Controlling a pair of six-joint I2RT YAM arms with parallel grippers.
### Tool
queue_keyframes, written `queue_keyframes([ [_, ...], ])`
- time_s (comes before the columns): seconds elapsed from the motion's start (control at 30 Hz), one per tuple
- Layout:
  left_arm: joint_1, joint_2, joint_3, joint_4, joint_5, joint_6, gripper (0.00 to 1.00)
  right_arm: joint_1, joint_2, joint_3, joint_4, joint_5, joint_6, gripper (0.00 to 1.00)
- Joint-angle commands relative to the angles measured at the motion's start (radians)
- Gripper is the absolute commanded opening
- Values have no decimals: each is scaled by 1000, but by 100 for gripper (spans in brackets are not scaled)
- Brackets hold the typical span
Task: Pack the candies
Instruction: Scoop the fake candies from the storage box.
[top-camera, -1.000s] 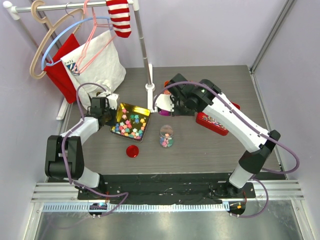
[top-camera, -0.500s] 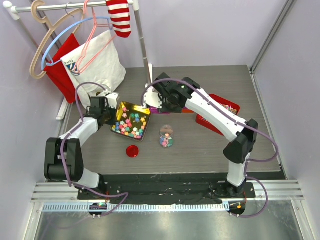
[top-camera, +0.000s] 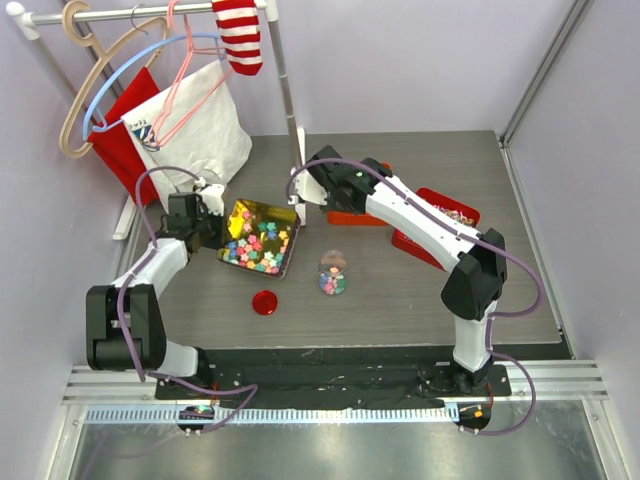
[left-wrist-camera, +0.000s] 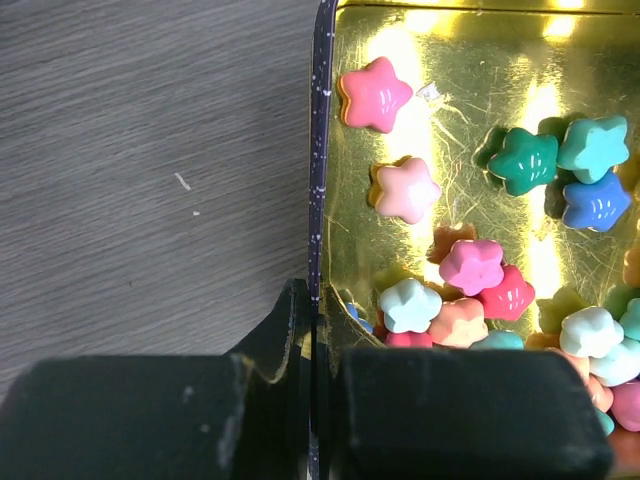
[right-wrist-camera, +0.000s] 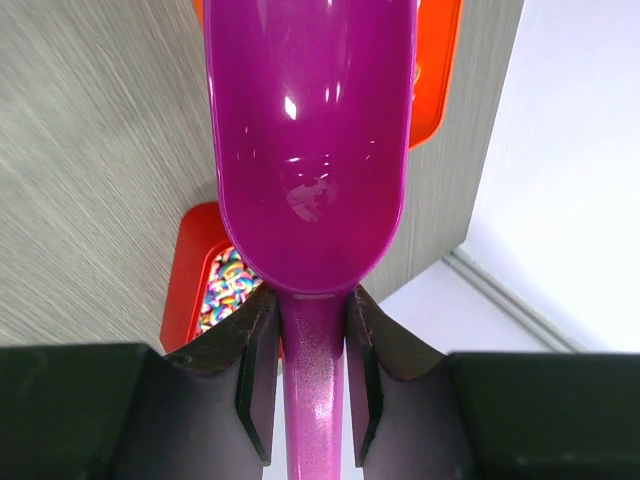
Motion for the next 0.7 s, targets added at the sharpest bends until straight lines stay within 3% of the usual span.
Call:
queue_keyframes([
  [0.0,54,-85,5,99,170,-60,0,-13,-10,-44,56,33,-15,1],
  [0.3,60,-90,6,98,254,-71,0,-6,16,-63,59,-62,-40,1],
  [0.67,62,-66,6,99,237,-68,0,37,-14,-40,62,-193,-47,1],
])
